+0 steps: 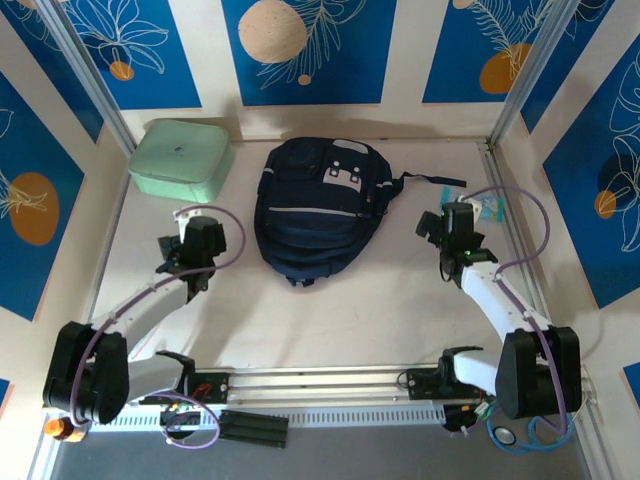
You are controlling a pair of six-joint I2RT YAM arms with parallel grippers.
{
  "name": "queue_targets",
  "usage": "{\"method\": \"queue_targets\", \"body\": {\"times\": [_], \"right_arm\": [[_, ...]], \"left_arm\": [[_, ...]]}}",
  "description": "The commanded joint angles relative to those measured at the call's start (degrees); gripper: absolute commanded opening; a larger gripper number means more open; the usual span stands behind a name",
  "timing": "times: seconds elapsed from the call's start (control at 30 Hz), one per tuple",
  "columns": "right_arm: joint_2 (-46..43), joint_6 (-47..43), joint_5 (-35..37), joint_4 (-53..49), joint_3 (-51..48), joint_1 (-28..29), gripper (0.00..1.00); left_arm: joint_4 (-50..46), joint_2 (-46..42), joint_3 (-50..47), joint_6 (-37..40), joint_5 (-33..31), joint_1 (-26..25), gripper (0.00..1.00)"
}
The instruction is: Pack the student bag
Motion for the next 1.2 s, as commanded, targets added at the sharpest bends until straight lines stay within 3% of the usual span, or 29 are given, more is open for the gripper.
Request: {"method": "queue_targets", "body": {"times": [0.0, 0.2, 0.4, 0.5, 0.63, 0.77, 1.17], "right_arm": [[0.1, -3.4, 3.0, 13.0, -4.9, 0.2, 0.99], [5.9, -11.4, 2.8, 24.7, -9.5, 0.0, 0.99], [8.8, -17.2, -8.7, 41.6, -13.4, -1.7, 0.99], [10.8, -16.4, -15.1, 45.1, -13.7, -4.0, 0.99], [15.8, -16.6, -20.9, 52.7, -14.9, -5.1, 0.99], [19.9, -19.4, -21.7, 55.2, -14.3, -3.4, 0.99], [20.6, -18.5, -21.8, 52.8, -12.7, -4.0, 0.99]], "left_arm": [[13.4, -0.1, -3.2, 5.4, -4.3, 3.2, 1.00], [25.1, 1.6, -9.8, 10.6, 7.3, 8.0, 1.00], [40.8, 5.9, -14.2, 16.0, 21.9, 9.6, 1.00], [46.8, 9.6, -14.6, 17.8, 26.9, 9.6, 1.00], [52.0, 15.4, -14.3, 18.1, 27.8, 9.9, 1.00], [57.9, 21.5, -14.4, 17.6, 26.0, 10.0, 1.00], [53.3, 21.4, -12.2, 17.3, 25.3, 10.2, 1.00]]}}
